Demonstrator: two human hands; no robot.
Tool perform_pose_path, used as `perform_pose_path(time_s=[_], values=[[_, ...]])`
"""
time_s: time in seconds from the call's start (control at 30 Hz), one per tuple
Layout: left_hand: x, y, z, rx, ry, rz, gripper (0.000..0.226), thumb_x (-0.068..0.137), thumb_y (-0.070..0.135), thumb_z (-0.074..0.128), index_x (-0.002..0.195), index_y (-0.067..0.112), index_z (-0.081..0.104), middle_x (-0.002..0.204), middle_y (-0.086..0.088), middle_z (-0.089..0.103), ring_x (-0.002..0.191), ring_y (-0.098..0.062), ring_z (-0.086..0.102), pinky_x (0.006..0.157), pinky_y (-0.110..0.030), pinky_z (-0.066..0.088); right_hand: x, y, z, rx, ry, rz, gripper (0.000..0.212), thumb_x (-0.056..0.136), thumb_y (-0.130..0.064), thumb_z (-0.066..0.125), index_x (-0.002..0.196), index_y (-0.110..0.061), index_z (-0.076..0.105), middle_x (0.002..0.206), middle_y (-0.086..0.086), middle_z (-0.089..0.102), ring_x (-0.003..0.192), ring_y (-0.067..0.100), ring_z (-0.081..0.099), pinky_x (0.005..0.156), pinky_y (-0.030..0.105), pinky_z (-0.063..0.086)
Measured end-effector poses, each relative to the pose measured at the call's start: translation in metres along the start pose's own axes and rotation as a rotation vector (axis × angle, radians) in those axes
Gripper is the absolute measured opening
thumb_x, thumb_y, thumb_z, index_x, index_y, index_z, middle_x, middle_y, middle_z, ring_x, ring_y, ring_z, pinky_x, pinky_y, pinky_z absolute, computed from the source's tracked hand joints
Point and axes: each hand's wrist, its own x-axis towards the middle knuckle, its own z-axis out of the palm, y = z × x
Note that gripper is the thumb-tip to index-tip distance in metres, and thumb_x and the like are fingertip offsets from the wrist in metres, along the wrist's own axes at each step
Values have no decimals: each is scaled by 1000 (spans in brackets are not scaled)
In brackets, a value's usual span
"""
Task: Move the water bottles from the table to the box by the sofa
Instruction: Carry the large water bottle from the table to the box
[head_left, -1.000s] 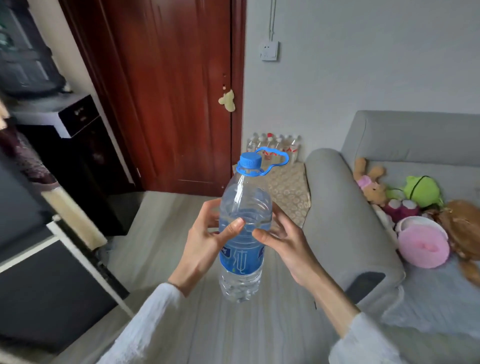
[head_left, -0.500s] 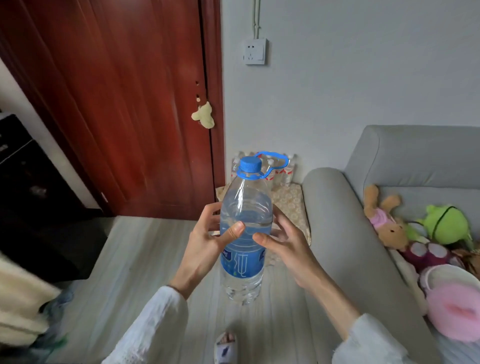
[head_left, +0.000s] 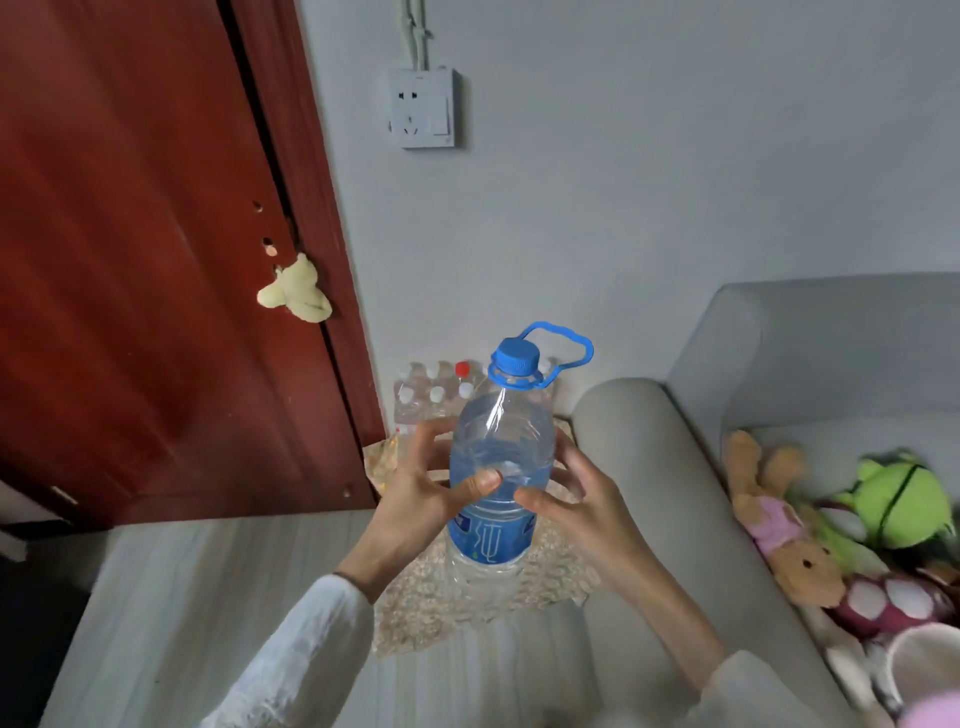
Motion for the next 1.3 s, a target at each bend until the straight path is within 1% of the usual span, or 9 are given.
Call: perform_pose_path(time_s=[0.2,0.37,0.5,0.6,0.73,0.87,0.97,1.13,1.3], values=[[114,-35,40,15,-48,-92,56,68,31,76,115,35,47,111,1,67,102,-4,63,77,-19,53,102,46,-65,-19,-53,57,65,76,-12,71,131,-31,42,127,-10,56,114,10,54,86,19,50],[203,-66,77,8,-47,-190,65,72,13,73,129,23,44,121,1,62,111,-2,57,74,-11,50,184,86,-120,-3,-122,141,66,76,-6,69,132,-26,40,129,-9,54,106,-5,55,78,9,48],[259,-95,97,-12,-18,-246,61,72,0,70,122,25,45,117,7,60,103,10,57,72,-9,48,241,127,-146,2,-160,208,70,72,-16,73,133,-27,40,135,-5,50,119,2,50,99,29,48],[292,-130,107,-8,15,-296,66,69,3,75,119,33,46,120,10,59,107,10,54,77,-11,49,274,167,-157,-8,-172,248,75,71,-20,74,135,-28,37,138,-4,47,124,6,47,102,37,46],[324,-187,116,32,48,-358,71,59,14,76,118,40,47,120,18,59,115,3,52,92,-22,48,303,228,-161,-7,-154,283,72,71,-11,75,132,-29,42,130,-7,54,120,8,52,101,31,46],[336,-235,122,103,77,-412,74,62,0,78,105,50,45,105,37,60,105,16,51,82,-4,43,315,276,-158,-33,-158,322,61,68,-10,76,121,-27,50,114,-12,60,111,12,58,97,25,48],[343,-257,124,152,91,-432,73,64,2,77,105,50,41,105,33,55,96,23,51,80,-1,42,326,296,-156,-51,-169,324,59,68,-9,76,114,-36,49,116,-12,59,109,0,56,88,10,45],[357,-275,124,250,87,-457,74,63,12,79,124,36,44,113,23,57,106,-5,58,96,-32,47,340,319,-154,-53,-179,310,60,71,-3,73,108,-44,49,111,-30,57,110,-11,51,87,5,43],[368,-280,125,228,161,-441,78,66,8,77,126,44,41,114,32,54,112,-3,55,98,-27,45,359,323,-150,-48,-172,303,63,70,-5,74,107,-50,50,117,-23,55,112,-9,51,87,8,44]])
